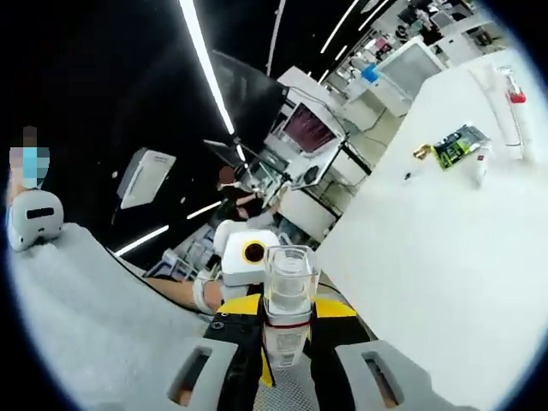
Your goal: Arrange the skincare products in the storage area until every visible bottle or jar stands upright without overlapping.
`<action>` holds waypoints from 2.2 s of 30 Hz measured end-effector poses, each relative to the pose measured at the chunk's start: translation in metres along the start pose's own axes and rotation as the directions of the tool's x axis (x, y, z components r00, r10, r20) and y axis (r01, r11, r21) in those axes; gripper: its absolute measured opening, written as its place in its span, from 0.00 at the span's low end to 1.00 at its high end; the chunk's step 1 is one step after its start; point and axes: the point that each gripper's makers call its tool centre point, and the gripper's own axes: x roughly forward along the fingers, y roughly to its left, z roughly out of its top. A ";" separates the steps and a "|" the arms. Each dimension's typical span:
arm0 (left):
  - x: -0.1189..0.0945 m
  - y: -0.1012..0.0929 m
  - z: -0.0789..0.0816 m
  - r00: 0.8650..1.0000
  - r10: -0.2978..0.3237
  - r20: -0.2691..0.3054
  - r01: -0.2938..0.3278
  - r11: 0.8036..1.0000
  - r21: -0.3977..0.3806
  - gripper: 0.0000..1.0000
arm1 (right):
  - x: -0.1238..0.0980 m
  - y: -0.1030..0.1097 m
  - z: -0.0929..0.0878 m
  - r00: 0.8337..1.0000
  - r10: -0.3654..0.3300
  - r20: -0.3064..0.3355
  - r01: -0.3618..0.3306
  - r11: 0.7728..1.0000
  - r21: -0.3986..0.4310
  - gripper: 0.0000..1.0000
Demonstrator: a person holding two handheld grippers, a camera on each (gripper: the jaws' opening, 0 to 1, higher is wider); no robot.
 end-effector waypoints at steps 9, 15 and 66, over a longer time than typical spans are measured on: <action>-0.007 0.002 0.005 1.000 0.014 0.016 -0.014 1.000 0.001 0.21 | 0.006 -0.001 0.004 1.000 -0.004 -0.002 0.004 0.999 0.041 0.13; -0.014 0.009 0.016 0.997 0.034 0.076 -0.032 0.999 -0.029 0.21 | 0.014 -0.004 0.014 0.997 -0.012 0.073 0.008 0.998 0.062 0.14; -0.031 0.045 0.040 0.945 0.251 0.210 -0.272 0.959 0.077 0.21 | 0.040 -0.016 0.024 0.913 -0.345 0.217 0.397 0.873 -0.283 0.15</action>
